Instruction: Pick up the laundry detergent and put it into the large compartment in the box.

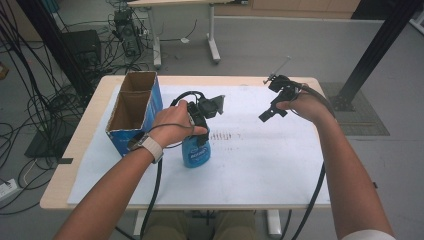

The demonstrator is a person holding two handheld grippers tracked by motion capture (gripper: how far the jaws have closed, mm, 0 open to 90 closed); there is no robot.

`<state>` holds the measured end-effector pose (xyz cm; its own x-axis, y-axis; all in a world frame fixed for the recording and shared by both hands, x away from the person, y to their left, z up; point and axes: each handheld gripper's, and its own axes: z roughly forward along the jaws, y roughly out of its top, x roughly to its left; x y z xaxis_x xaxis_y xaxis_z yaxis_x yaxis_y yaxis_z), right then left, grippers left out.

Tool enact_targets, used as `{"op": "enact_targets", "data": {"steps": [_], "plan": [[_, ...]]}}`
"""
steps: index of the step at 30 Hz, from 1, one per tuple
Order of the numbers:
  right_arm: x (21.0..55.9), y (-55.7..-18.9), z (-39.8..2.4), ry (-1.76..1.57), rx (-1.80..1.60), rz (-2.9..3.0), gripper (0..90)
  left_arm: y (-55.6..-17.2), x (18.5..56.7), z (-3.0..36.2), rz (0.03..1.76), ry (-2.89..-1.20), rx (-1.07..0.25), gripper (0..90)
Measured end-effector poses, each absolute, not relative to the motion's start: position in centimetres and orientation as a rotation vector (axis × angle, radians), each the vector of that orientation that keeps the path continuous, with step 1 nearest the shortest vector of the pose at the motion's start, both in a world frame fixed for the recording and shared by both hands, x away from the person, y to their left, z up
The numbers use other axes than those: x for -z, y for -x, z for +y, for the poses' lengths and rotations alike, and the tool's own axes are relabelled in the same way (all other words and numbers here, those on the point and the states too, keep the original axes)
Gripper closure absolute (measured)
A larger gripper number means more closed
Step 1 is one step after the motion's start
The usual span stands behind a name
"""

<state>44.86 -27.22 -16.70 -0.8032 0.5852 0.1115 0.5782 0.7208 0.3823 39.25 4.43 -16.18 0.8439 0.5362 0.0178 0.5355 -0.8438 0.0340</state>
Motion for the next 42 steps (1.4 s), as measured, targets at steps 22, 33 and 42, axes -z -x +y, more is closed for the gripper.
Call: {"op": "enact_targets", "data": {"steps": [22, 33, 42], "plan": [[16.5, -44.77, -27.25, -0.99, -0.636, 2.895, 10.9, -39.3, 16.19, 4.31, 0.87, -2.996, -0.038, 38.1], [16.45, -44.73, -27.22, -0.978, -0.634, 2.895, 11.0, -39.18, 16.19, 4.33, 0.873, -2.993, -0.043, 38.1], [16.45, -44.61, -27.24, -0.977, -0.639, 2.895, 10.9, -39.07, 16.19, 4.35, 0.873, -2.991, -0.047, 38.0]]}}
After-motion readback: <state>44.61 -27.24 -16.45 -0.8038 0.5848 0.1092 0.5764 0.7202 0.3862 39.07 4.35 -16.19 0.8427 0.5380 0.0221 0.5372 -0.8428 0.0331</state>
